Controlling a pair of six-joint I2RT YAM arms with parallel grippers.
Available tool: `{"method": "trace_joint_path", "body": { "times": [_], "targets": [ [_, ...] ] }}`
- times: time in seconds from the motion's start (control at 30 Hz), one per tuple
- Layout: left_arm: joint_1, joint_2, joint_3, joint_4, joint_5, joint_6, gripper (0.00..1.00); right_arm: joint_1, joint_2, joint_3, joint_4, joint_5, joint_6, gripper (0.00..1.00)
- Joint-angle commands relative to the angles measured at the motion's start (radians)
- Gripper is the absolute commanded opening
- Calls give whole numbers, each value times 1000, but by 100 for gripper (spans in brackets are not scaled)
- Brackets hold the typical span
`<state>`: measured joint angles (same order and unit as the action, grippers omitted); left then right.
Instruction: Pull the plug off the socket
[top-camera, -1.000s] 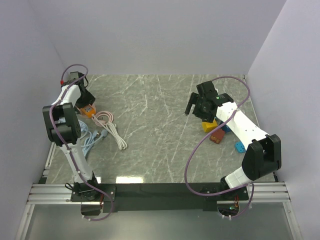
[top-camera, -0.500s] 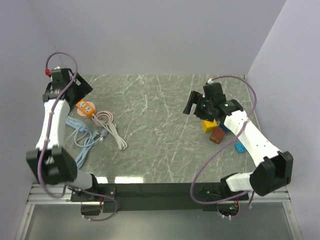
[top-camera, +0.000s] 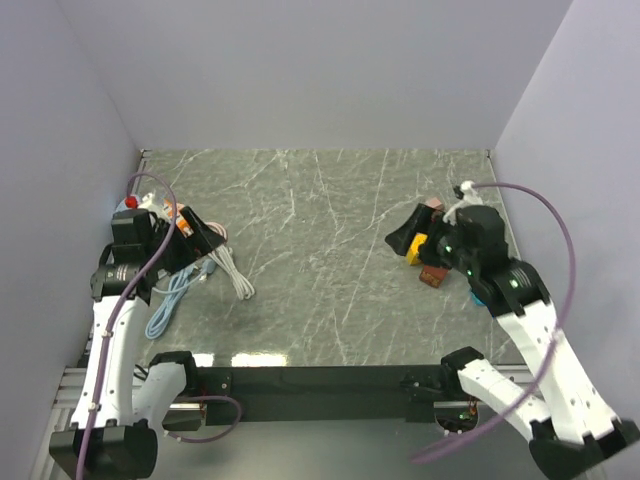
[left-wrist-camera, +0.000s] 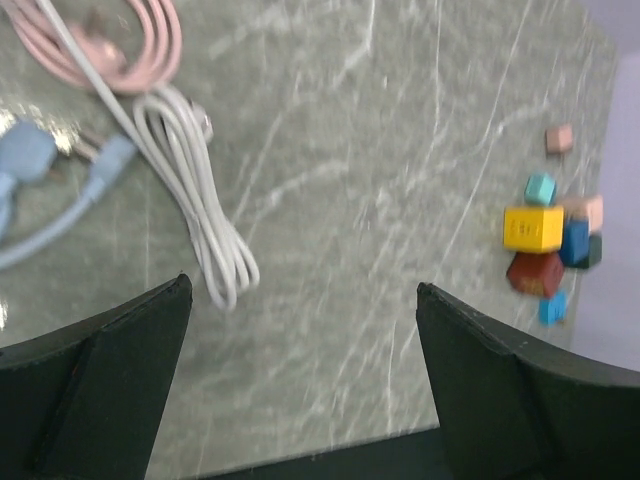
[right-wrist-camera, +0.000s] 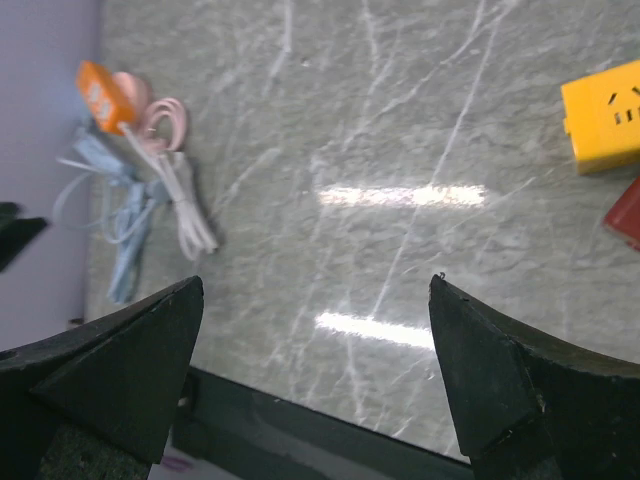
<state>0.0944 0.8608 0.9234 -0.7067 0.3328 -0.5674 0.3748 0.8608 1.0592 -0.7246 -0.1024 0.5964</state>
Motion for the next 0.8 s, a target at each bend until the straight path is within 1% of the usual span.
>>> {"method": "trace_joint_path", "body": {
  "times": [0.0,0.03,0.1,0.13,0.23,0.3,0.33,0.4,0.6,0.77],
  "targets": [
    [-38,-55,-26,-69,67,49,99,7,-115,-25,-64,-16,58,100],
    [-54,-65,-35,-66,78,54,99,7,-181,-43,-76,-19,65,100],
    [-74,-89,-63,-51,98,44,99,7,-247,-53,-101,-10,95,100],
    [-79,-97,-69,-45,118,43,99,9,-306,-54,-128,-5,104,100],
    [-88,-109,-74,-25,144,40,100,6,-400,-61,-174,-3,128,100],
    [-88,-112,-69,-16,164,40,100,7,-428,-62,-200,6,137,100],
    [-116,-109,-66,-7,179,40,99,7,-449,-58,-226,12,140,100],
    [-128,-97,-48,-5,204,46,100,7,-470,-54,-242,13,146,100],
    [-217,-49,21,-33,192,84,99,9,-551,-21,-274,75,180,100],
    [-243,-46,40,-14,189,100,99,7,-553,13,-312,101,172,100]
  ]
}}
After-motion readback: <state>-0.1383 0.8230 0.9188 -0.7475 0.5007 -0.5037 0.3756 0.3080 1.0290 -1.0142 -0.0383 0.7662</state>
